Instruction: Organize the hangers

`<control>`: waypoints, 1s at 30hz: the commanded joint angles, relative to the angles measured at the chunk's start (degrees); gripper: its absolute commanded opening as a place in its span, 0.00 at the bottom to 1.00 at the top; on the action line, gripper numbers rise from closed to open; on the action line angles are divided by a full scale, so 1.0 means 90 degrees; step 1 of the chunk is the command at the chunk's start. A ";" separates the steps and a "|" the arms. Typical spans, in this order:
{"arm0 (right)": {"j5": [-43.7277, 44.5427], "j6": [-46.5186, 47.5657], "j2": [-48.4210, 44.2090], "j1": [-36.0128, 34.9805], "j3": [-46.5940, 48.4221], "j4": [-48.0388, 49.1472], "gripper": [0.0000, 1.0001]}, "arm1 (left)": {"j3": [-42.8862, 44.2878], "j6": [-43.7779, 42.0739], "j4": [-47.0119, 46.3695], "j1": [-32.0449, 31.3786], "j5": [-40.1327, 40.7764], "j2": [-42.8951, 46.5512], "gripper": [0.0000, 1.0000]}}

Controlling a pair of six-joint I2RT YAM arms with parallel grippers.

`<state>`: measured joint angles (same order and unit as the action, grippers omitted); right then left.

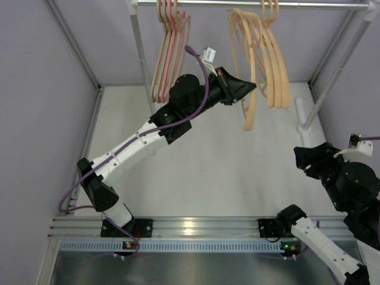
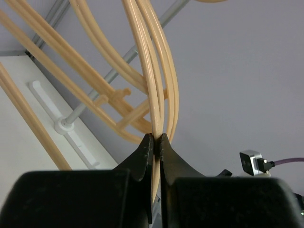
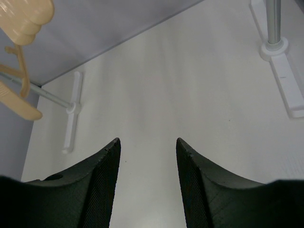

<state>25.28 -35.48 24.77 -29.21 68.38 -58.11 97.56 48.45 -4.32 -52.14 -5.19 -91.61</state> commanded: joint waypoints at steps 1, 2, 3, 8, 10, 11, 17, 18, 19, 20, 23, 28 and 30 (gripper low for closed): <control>0.0101 0.0134 -0.0009 -0.0075 0.0234 -0.0184 0.49 | 0.0750 -0.0031 -0.0274 0.0207 -0.0341 -0.0240 0.00; 0.0111 0.0144 -0.0009 -0.0084 0.0234 -0.0184 0.49 | 0.1042 -0.0012 -0.0214 0.0256 -0.0380 -0.0337 0.00; 0.0131 0.0134 -0.0009 -0.0075 0.0254 -0.0213 0.49 | 0.1151 0.0017 -0.0204 0.0353 -0.0477 -0.0493 0.00; 0.0131 0.0154 -0.0009 -0.0075 0.0293 -0.0243 0.49 | 0.1884 0.0125 0.0060 0.0637 -0.0722 -0.1002 0.00; 0.0141 0.0154 -0.0009 -0.0075 0.0303 -0.0253 0.49 | 0.2109 0.0183 0.0060 0.0754 -0.0819 -0.1187 0.00; 0.0141 0.0154 -0.0009 -0.0084 0.0312 -0.0253 0.49 | 0.2177 0.0222 0.0069 0.0774 -0.0849 -0.1246 0.00; 0.0141 0.0154 -0.0009 -0.0075 0.0332 -0.0292 0.49 | 0.2704 0.0417 0.0225 0.1008 -0.1064 -0.1675 0.00; 0.0141 0.0154 -0.0009 -0.0075 0.0342 -0.0292 0.49 | 0.2782 0.0447 0.0235 0.1027 -0.1112 -0.1725 0.00; 0.0141 0.0154 -0.0028 -0.0084 0.0342 -0.0301 0.49 | 0.2812 0.0476 0.0235 0.1047 -0.1132 -0.1764 0.00; 0.0141 0.0154 -0.0018 -0.0075 0.0351 -0.0302 0.49 | 0.2851 0.0515 0.0235 0.1076 -0.1142 -0.1841 0.00; 0.0131 0.0144 -0.0018 -0.0075 0.0361 -0.0321 0.49 | 0.3017 0.0525 0.0294 0.1115 -0.1191 -0.1969 0.00; 0.0131 0.0144 -0.0028 -0.0084 0.0352 -0.0350 0.49 | 0.3076 0.0623 0.0353 0.1193 -0.1210 -0.2057 0.00; 0.0121 0.0134 -0.0038 -0.0075 0.0352 -0.0350 0.49 | 0.3086 0.0701 0.0353 0.1262 -0.1240 -0.2086 0.00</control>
<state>25.85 -35.03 24.75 -29.21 69.87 -60.45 123.02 53.39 -0.82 -41.82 -15.22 -110.04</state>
